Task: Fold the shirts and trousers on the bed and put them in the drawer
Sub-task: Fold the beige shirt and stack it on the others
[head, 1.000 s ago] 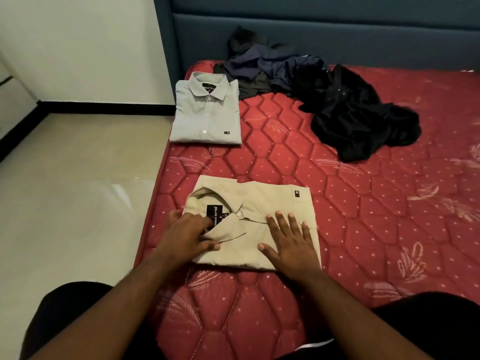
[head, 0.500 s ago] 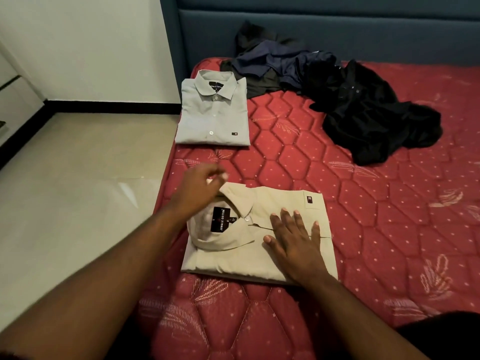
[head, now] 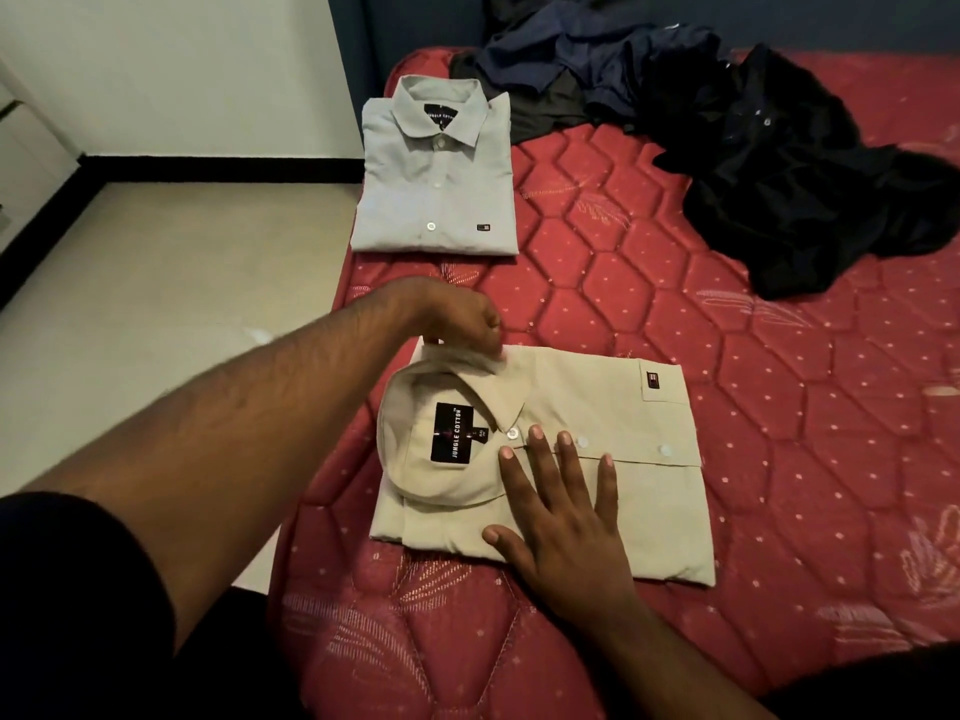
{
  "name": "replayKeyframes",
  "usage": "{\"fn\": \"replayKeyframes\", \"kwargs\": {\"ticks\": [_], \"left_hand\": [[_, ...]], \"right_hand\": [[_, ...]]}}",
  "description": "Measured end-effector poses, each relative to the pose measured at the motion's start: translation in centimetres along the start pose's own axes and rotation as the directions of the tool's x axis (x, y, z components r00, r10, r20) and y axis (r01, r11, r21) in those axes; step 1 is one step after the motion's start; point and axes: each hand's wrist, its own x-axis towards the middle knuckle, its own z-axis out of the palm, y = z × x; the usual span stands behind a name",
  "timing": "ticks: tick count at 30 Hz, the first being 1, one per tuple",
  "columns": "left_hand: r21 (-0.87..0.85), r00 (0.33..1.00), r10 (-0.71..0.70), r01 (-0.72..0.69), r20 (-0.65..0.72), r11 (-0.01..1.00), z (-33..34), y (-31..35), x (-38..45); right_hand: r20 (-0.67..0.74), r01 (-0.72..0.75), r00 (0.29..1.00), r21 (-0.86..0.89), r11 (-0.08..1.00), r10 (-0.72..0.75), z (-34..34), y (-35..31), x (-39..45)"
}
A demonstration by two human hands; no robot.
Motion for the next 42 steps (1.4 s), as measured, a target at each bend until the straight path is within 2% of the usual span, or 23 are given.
{"fn": "replayKeyframes", "kwargs": {"ticks": [2, 5, 9, 12, 16, 18, 21, 23, 24, 25, 27, 28, 29, 30, 31, 33, 35, 36, 37, 38, 39, 40, 42], "left_hand": [[-0.037, 0.998, -0.007, 0.009, 0.061, 0.999, 0.0, 0.5, 0.1], [0.105, 0.996, 0.039, -0.047, 0.080, 0.993, -0.4, 1.4, -0.4], [0.206, 0.982, 0.143, -0.116, -0.122, 0.972, -1.7, 2.4, -0.4], [0.256, 0.968, 0.119, -0.061, -0.220, 0.965, 0.7, 0.3, 0.9], [0.147, 0.926, 0.193, -0.152, -0.325, 0.977, 2.6, -1.5, 1.4], [0.214, 0.893, 0.259, -0.190, -0.367, 0.958, 2.7, -1.8, 1.2], [0.420, 0.877, 0.248, -0.059, -0.411, 0.906, 3.7, -1.7, 0.6], [0.461, 0.842, 0.217, 0.042, -0.494, 0.887, 4.5, -0.9, -0.2], [0.458, 0.792, 0.228, 0.073, -0.567, 0.886, 4.8, -0.4, -0.9], [0.422, 0.697, 0.258, 0.070, -0.668, 0.904, 5.3, -0.1, -2.1], [0.250, 0.445, 0.249, -0.056, -0.860, 0.966, 7.0, -0.2, -5.3], [0.101, 0.338, 0.148, -0.153, -0.929, 0.983, 8.6, -0.4, -7.2], [-0.095, 0.271, -0.029, -0.233, -0.962, 0.968, 10.9, -0.8, -9.2], [-0.318, 0.252, -0.249, -0.285, -0.935, 0.904, 13.4, -1.2, -11.3], [-0.522, 0.275, -0.451, -0.302, -0.849, 0.798, 15.9, -1.5, -13.0], [-0.755, 0.392, -0.655, -0.208, -0.646, 0.621, 19.6, -1.5, -15.1], [-0.786, 0.533, -0.643, -0.069, -0.550, 0.614, 20.9, -1.3, -15.9], [-0.756, 0.592, -0.593, -0.043, -0.546, 0.653, 20.8, -1.3, -16.0], [-0.734, 0.636, -0.551, -0.036, -0.540, 0.678, 20.7, -1.2, -16.2], [-0.738, 0.658, -0.541, -0.034, -0.524, 0.674, 20.6, -1.4, -15.9], [-0.777, 0.667, -0.561, -0.044, -0.491, 0.628, 20.6, -1.8, -15.4], [-0.846, 0.672, -0.602, -0.071, -0.432, 0.528, 20.5, -2.0, -15.2], [-0.922, 0.696, -0.630, -0.123, -0.344, 0.368, 19.5, -2.2, -14.7]], "right_hand": [[-0.028, 0.027, 0.999, -0.016, 0.999, -0.028, -0.2, -0.1, -0.1], [-0.070, 0.098, 0.993, -0.037, 0.995, -0.100, -0.5, -0.1, -0.4], [0.008, 0.176, 0.984, -0.064, 0.982, -0.176, -0.3, -0.4, -0.2], [0.078, 0.165, 0.984, -0.068, 0.984, -0.159, 0.0, -0.8, -0.1], [0.027, 0.249, 0.968, -0.102, 0.963, -0.248, 0.1, -0.8, -0.5], [0.016, 0.287, 0.958, -0.107, 0.952, -0.287, 0.2, -1.1, -0.6], [0.015, 0.309, 0.951, -0.115, 0.944, -0.309, 0.4, -1.3, -0.5], [0.022, 0.319, 0.948, -0.110, 0.941, -0.318, 0.3, -1.7, -0.6], [0.026, 0.330, 0.944, -0.112, 0.937, -0.329, 0.4, -2.0, -0.8], [0.051, 0.345, 0.939, -0.103, 0.933, -0.341, 0.3, -2.4, -1.0], [0.100, 0.347, 0.935, -0.061, 0.936, -0.341, 0.6, -2.9, -1.5], [0.130, 0.330, 0.937, -0.036, 0.943, -0.323, 0.9, -2.8, -1.5], [0.177, 0.306, 0.937, -0.007, 0.952, -0.300, 0.9, -2.7, -1.4], [0.226, 0.289, 0.931, 0.019, 0.957, -0.286, 0.6, -2.8, -1.3], [0.284, 0.276, 0.919, 0.035, 0.961, -0.274, 0.3, -2.9, -1.0], [0.366, 0.286, 0.880, 0.104, 0.953, -0.304, -1.0, -3.0, 0.2], [0.399, 0.214, 0.864, 0.266, 0.940, -0.309, -2.9, -2.2, 1.3], [0.318, 0.170, 0.911, 0.290, 0.942, -0.263, -3.6, -1.3, 1.6], [0.173, 0.088, 0.976, 0.261, 0.961, -0.136, -4.4, 0.0, 1.6], [0.065, -0.051, 0.997, 0.211, 0.976, 0.038, -4.6, 1.9, 1.4], [0.083, -0.231, 0.972, 0.167, 0.958, 0.220, -4.9, 3.7, 0.7], [0.197, -0.381, 0.913, 0.109, 0.918, 0.356, -4.9, 5.0, -0.5], [0.383, -0.487, 0.810, 0.016, 0.873, 0.445, -3.9, 6.0, -2.7]]}}
